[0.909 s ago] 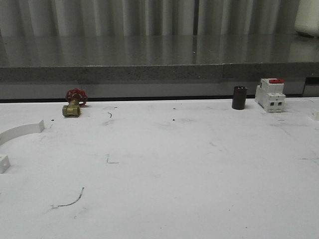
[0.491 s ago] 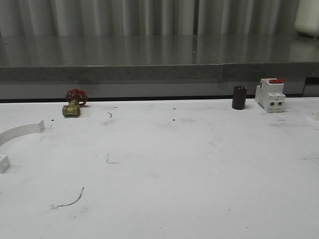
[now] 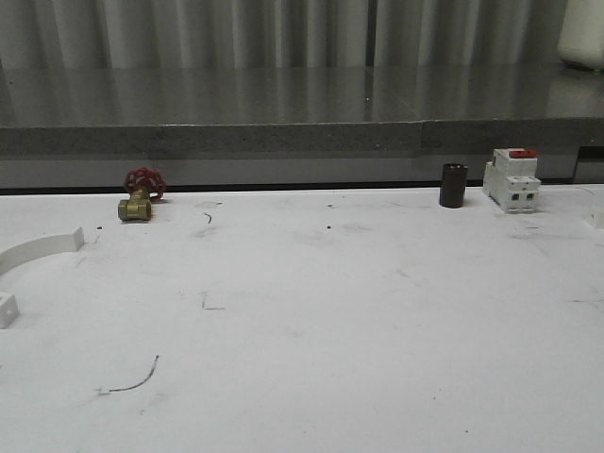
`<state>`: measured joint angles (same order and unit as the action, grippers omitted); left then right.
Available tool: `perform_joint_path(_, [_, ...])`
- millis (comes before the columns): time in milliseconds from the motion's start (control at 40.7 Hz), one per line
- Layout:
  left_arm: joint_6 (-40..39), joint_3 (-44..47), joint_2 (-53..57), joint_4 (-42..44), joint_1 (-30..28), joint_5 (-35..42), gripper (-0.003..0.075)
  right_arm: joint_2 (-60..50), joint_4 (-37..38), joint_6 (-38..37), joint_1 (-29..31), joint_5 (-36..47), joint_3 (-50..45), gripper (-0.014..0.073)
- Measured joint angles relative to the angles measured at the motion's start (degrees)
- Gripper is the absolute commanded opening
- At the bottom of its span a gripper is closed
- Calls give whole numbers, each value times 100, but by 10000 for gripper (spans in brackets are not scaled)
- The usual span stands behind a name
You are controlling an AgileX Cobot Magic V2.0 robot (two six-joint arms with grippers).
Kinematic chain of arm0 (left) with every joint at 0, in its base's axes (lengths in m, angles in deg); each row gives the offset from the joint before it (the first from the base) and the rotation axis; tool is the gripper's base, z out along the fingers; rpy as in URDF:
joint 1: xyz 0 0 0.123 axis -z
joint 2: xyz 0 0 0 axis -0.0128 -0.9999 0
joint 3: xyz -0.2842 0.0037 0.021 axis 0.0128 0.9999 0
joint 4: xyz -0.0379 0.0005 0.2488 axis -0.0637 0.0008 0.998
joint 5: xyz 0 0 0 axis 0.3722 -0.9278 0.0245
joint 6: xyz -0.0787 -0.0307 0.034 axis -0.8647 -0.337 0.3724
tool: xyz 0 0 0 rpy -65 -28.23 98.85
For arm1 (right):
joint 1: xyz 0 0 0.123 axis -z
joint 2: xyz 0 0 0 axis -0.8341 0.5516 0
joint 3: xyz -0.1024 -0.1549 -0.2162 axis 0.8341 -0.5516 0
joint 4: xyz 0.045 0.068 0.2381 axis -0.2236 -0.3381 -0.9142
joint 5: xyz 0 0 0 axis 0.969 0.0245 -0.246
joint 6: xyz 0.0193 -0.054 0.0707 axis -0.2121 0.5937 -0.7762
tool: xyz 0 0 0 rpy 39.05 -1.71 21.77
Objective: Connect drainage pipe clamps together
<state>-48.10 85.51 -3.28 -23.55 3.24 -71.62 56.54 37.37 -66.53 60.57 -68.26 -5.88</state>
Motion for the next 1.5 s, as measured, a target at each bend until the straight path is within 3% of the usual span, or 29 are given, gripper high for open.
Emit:
perform_joint_path(295, [0,0,0,0,0,273,-20,0,0,0,0,27,0,-62])
perform_joint_path(541, [0,-126,0,-293,0,1591,-20,0,0,0,0,482,223,-60])
perform_joint_path(713, [0,-1090,-82,-385,0,960,-20,102,0,0,0,-27,1403,-60])
perform_joint_path(885, [0,-2152,-1104,-340,0,-373,-20,1114,0,0,0,-739,2468,-60])
perform_joint_path(1155, [0,-2628,-2375,-340,0,-931,-5,2173,0,0,0,-978,2760,-32])
perform_joint_path(1229, [0,-2628,-2396,-340,0,-931,64,2172,0,0,0,-987,2760,48])
perform_joint_path(1302, [0,-2628,-2396,-340,0,-931,199,2172,0,0,0,-987,2760,201])
perform_joint_path(1450, [0,-2628,-2396,-340,0,-951,575,2172,0,0,0,-987,2760,536])
perform_joint_path(1499, [0,-2628,-2396,-340,0,-974,664,2172,0,0,0,-987,2760,612])
